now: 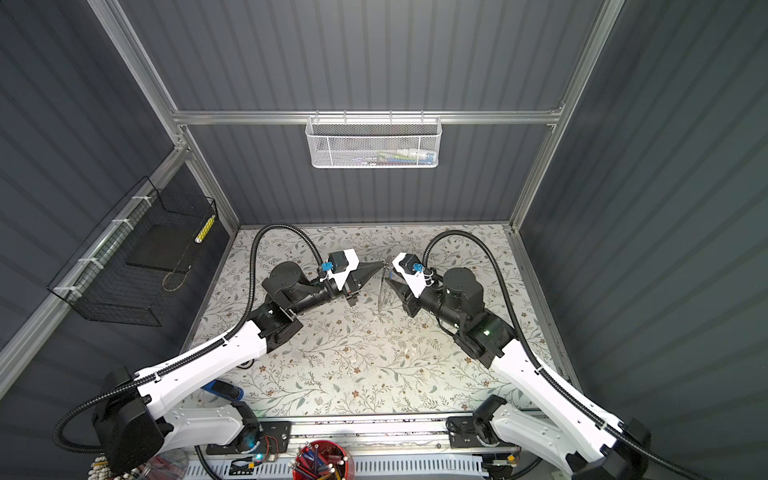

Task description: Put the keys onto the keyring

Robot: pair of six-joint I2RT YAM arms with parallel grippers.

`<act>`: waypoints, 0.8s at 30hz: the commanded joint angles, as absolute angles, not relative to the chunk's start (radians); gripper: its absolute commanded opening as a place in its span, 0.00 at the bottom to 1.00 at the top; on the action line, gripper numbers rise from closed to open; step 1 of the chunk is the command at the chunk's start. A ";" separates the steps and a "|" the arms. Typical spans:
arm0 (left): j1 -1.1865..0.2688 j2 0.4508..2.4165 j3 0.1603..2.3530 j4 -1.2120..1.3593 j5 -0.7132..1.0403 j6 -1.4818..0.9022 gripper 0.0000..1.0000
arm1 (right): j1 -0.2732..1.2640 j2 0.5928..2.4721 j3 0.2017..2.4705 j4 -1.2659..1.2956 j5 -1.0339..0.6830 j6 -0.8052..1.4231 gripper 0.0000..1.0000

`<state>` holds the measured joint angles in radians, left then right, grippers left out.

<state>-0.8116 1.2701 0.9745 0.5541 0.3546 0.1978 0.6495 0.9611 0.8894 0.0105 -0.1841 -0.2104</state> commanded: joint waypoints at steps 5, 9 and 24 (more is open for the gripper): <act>-0.810 1.297 1.001 0.627 0.298 0.172 0.00 | 0.659 0.978 0.935 0.076 -0.135 -0.231 0.20; -0.810 1.308 1.006 0.639 0.280 0.169 0.00 | 0.669 0.990 0.949 0.054 -0.129 -0.266 0.07; -0.738 1.372 0.994 0.823 0.264 0.032 0.00 | 0.769 1.074 1.020 -0.009 0.096 -0.399 0.00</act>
